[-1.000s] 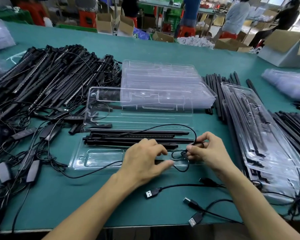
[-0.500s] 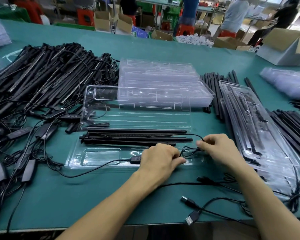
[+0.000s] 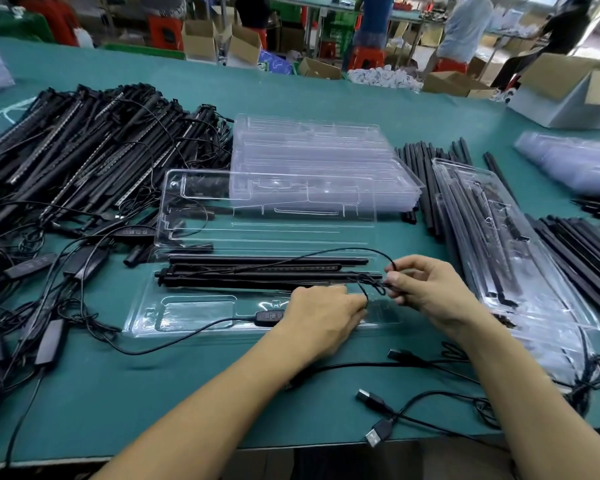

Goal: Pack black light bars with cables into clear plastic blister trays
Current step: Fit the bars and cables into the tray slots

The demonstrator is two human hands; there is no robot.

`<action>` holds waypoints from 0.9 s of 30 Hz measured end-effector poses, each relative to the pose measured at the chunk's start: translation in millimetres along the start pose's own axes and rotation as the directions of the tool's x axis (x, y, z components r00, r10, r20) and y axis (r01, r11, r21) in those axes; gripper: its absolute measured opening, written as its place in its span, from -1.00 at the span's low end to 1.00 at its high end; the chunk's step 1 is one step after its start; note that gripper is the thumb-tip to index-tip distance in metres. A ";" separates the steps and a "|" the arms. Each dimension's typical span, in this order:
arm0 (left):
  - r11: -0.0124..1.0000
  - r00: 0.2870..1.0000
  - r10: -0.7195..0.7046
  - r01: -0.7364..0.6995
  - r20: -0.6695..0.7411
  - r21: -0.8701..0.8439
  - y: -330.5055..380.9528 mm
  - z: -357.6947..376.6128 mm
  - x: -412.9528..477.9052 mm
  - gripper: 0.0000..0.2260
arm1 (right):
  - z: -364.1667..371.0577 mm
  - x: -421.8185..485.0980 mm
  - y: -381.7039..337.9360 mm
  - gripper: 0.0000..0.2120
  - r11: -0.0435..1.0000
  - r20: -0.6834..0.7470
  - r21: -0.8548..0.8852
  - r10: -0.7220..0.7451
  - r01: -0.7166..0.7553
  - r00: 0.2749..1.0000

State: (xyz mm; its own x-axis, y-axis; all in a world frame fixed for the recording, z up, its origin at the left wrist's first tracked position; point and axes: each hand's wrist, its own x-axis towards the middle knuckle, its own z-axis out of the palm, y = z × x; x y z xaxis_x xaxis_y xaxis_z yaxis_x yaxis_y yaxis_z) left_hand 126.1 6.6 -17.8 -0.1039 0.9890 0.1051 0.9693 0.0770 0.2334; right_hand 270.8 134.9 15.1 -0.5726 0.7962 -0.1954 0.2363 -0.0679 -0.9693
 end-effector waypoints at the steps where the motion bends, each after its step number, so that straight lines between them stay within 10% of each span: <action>1: 1.000 1.000 -0.022 0.021 -0.005 -0.015 -1.2 0.1 1.1 -0.72 | 1.9 0.0 1.9 -0.87 0.995 0.037 -0.092 -0.021 0.025 0.999; 5: 0.988 0.987 -0.090 0.072 -0.131 -0.136 -4.8 3.7 -1.9 -0.72 | 0.6 2.4 4.7 -0.82 0.866 0.193 -0.477 -0.066 0.152 0.979; 11: 0.956 0.942 -0.216 0.150 -0.256 -0.252 -4.6 11.3 -6.1 -0.57 | 0.5 4.1 2.6 -0.80 0.793 0.372 -0.551 -0.045 0.259 0.927; 23: 0.969 0.973 -0.067 0.011 -0.220 -0.245 -7.9 10.1 -10.2 -0.67 | 5.1 2.3 5.4 -0.85 0.712 0.192 -0.670 -0.105 0.209 0.976; 27: 0.873 0.974 -0.094 -0.019 -0.207 -0.487 -9.7 -0.8 -10.7 -0.64 | 1.1 1.5 1.7 -0.72 0.688 0.157 -0.685 -0.178 0.237 0.971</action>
State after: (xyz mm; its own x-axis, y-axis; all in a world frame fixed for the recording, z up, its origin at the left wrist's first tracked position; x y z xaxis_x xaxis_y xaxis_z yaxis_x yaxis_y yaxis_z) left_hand 117.6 -4.9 -20.4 -0.2383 0.9298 0.2804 0.7400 -0.0132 0.6724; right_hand 269.5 135.4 13.0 -0.7216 0.6911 -0.0405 0.5650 0.5542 -0.6113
